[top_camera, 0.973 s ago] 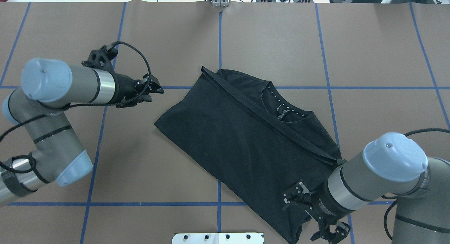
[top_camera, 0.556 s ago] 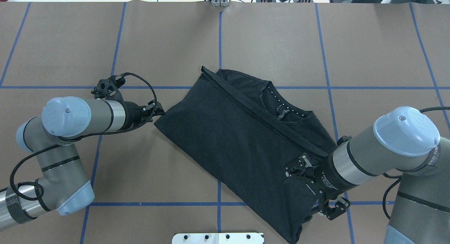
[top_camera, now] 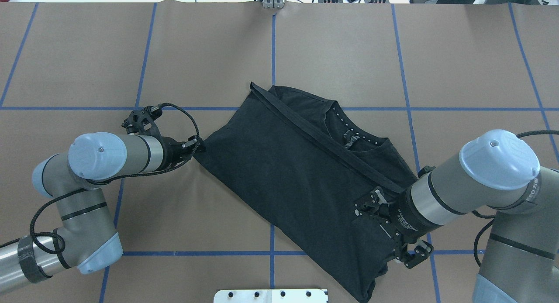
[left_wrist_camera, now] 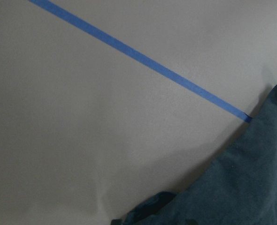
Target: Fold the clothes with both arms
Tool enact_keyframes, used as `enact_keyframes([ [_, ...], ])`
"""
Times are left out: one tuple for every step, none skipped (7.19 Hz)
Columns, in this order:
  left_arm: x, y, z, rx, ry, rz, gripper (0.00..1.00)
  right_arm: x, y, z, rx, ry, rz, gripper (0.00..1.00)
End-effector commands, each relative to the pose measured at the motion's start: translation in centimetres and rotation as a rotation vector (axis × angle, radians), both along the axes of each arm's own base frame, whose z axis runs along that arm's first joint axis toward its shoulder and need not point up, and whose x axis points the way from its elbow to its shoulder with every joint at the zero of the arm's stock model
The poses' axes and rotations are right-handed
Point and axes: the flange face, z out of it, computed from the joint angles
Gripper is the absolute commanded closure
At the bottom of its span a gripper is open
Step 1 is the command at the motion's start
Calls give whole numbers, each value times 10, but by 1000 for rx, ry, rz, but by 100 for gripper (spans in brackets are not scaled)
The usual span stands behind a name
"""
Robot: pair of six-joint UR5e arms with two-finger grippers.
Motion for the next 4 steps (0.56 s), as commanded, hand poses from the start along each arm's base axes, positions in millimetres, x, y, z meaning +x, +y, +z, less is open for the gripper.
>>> enact_keyframes([
  [5,1,4,-3,-8,4,47,0,-1,0,0,0,2,0],
  [7,-1,3,1,-9,6,47,0,-1,0,0,0,2,0],
  [9,-1,3,4,-11,8,48,3,-1,-3,3,-6,5,0],
  [10,-3,6,5,-17,10,48,3,-1,-3,3,-6,5,0],
])
